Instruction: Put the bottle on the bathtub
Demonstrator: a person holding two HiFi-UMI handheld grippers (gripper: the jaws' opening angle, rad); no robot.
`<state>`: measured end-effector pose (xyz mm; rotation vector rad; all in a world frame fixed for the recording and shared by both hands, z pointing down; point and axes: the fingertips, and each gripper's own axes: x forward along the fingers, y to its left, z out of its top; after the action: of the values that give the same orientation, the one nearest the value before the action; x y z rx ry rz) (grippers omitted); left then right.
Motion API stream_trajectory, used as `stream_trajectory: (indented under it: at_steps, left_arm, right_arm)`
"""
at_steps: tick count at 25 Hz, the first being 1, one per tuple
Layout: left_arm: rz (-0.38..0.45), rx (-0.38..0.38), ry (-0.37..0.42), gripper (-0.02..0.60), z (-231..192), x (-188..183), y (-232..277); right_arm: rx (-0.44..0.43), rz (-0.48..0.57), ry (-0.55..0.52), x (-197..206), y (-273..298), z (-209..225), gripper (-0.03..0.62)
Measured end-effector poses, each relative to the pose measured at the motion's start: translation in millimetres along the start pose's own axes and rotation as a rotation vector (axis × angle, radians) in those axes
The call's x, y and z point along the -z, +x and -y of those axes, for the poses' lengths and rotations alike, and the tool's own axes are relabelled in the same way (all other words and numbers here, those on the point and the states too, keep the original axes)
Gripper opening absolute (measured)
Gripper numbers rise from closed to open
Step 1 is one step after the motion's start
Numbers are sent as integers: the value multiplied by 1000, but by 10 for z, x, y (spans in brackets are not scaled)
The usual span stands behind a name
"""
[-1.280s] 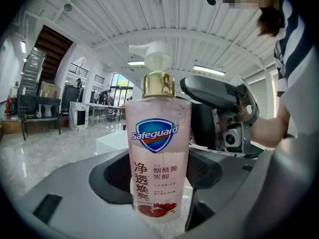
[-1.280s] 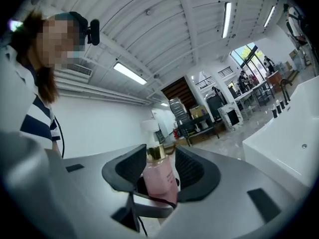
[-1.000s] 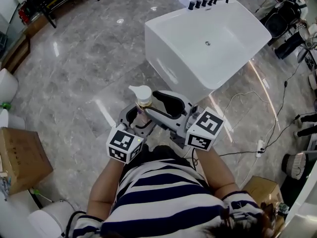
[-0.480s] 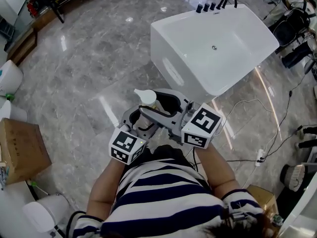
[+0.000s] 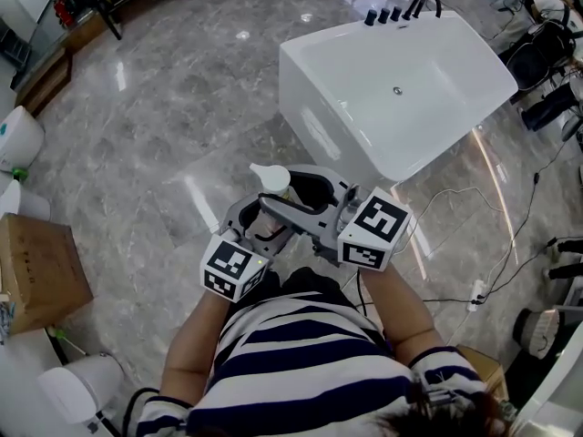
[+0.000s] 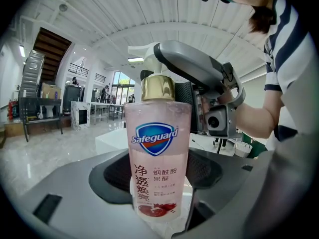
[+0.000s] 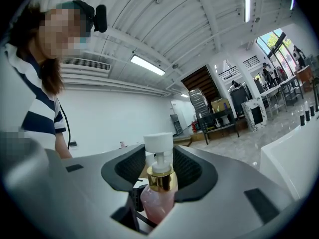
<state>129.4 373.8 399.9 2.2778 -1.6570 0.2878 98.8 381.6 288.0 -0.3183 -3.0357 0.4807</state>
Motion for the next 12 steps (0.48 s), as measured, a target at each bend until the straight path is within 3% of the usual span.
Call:
stream_trajectory:
  at_steps: [7,12]
  left_arm:
    - [12,47,-25,311,-184,4,52]
    - [18,117,-20,311,-489,-94,155]
  right_arm:
    - [22,-14,10,4,172,166,187]
    - [86,-12,20,-99,389,442,187]
